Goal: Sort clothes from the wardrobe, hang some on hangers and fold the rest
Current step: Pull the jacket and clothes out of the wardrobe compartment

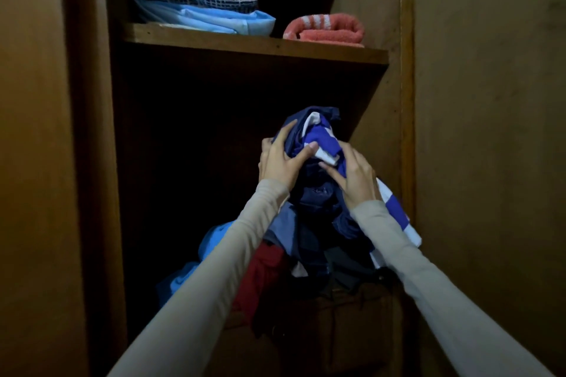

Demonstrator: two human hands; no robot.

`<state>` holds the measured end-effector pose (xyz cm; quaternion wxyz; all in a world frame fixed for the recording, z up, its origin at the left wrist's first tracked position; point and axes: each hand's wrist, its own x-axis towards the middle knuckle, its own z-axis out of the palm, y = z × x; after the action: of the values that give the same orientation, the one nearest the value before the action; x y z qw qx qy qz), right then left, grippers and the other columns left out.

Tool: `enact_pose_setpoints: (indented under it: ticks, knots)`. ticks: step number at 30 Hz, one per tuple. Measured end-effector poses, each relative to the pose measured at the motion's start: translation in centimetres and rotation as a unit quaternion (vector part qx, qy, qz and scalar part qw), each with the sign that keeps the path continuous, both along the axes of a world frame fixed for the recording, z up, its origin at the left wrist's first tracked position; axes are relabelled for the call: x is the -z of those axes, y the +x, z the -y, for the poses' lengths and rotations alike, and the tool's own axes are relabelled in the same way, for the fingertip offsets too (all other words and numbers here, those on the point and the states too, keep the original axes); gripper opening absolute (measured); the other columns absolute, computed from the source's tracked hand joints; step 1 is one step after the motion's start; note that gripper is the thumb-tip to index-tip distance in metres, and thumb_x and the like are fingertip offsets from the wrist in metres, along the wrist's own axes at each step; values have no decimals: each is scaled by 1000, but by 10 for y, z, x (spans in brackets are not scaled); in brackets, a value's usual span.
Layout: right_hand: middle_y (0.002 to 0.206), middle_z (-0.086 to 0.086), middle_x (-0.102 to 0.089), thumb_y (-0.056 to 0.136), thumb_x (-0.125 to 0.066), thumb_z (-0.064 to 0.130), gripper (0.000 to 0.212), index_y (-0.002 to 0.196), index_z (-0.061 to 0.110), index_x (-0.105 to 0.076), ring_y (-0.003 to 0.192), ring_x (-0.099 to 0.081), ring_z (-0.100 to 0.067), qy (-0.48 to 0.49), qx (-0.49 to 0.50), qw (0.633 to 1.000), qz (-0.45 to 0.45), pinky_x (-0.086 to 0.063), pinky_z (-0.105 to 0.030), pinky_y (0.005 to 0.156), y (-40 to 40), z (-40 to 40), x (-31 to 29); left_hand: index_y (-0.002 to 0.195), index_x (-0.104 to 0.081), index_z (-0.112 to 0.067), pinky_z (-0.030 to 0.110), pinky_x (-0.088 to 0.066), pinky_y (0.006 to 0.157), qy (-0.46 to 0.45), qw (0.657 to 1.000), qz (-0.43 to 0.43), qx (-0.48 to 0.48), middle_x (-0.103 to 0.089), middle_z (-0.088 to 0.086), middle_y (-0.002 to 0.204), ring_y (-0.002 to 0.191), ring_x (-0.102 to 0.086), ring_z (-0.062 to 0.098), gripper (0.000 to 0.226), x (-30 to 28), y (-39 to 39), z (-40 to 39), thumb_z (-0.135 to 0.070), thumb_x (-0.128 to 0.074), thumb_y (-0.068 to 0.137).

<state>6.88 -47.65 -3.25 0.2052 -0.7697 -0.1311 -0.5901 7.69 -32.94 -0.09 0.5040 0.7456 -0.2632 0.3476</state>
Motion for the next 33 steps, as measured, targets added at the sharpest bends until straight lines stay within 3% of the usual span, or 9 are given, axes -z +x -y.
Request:
enact_pose_setpoints:
  ticks: [3, 7, 9, 12, 14, 19, 23, 27, 33]
  knots:
    - [86, -18, -65, 83, -48, 48, 58, 112, -1, -61, 79, -64, -36, -44, 63, 997, 30, -51, -40, 62, -31, -14, -5, 136, -41, -37, 28, -32, 99, -9, 1000, -7, 16, -46, 10, 122, 114, -48, 28, 61, 0, -23, -14, -50, -64, 81]
    - [74, -4, -62, 83, -40, 52, 51, 106, 11, -58, 65, -63, -24, -105, 198, 974, 36, -27, -30, 65, -73, -32, 5, 136, -41, -36, 21, -29, 89, -17, 999, -23, 19, -46, 8, 119, 113, -48, 25, 60, 20, -56, -32, -53, -61, 82]
    - [72, -2, -61, 83, -39, 53, 47, 105, 14, -53, 63, -62, -22, -120, 220, 968, 24, -23, -29, 65, -96, -44, 15, 136, -41, -36, 21, -29, 89, -17, 999, -38, 17, -46, 8, 120, 112, -49, 25, 58, 31, -76, -43, -50, -62, 84]
    - [75, -6, -63, 83, -40, 52, 53, 104, 8, -61, 67, -63, -25, -113, 193, 975, -8, -35, -30, 69, -131, -62, 37, 135, -41, -36, 23, -32, 90, -9, 999, -44, 20, -44, 7, 121, 111, -50, 24, 57, 50, -110, -61, -49, -62, 83]
    - [83, -12, -63, 83, -39, 51, 59, 108, 2, -61, 73, -63, -31, -96, 150, 983, -46, -45, -36, 63, -159, -75, 52, 135, -42, -35, 18, -31, 85, -3, 998, -47, 36, -43, 6, 120, 111, -49, 22, 58, 64, -135, -74, -47, -63, 83]
    - [94, -21, -57, 88, -41, 52, 64, 115, -4, -56, 76, -61, -37, -82, 126, 982, -117, -51, -44, 55, -228, -101, 94, 135, -43, -31, 19, -31, 88, 10, 993, -72, 95, -44, 8, 127, 118, -45, 23, 58, 103, -191, -100, -43, -66, 82]
    - [111, -24, -49, 91, -58, 29, 50, 127, -4, -47, 91, -56, -39, -33, 123, 973, -193, -48, -48, 72, -281, -117, 121, 133, -46, -26, 17, -29, 86, 23, 986, -106, 126, -49, 7, 127, 118, -44, 21, 57, 130, -230, -111, -40, -67, 82]
    - [122, -21, -45, 93, -55, 28, 52, 133, 0, -40, 103, -53, -36, 12, 128, 964, -232, -45, -41, 80, -331, -127, 144, 133, -46, -27, 11, -28, 83, 40, 979, -115, 162, -46, 9, 126, 116, -43, 20, 54, 152, -272, -119, -37, -66, 84]
    - [130, -19, -42, 93, -54, 27, 54, 135, -1, -36, 111, -51, -34, 48, 141, 948, -282, -44, -39, 85, -405, -130, 176, 134, -43, -31, 23, -32, 89, 72, 964, -153, 204, -40, 9, 132, 122, -40, 23, 52, 186, -333, -115, -40, -63, 86]
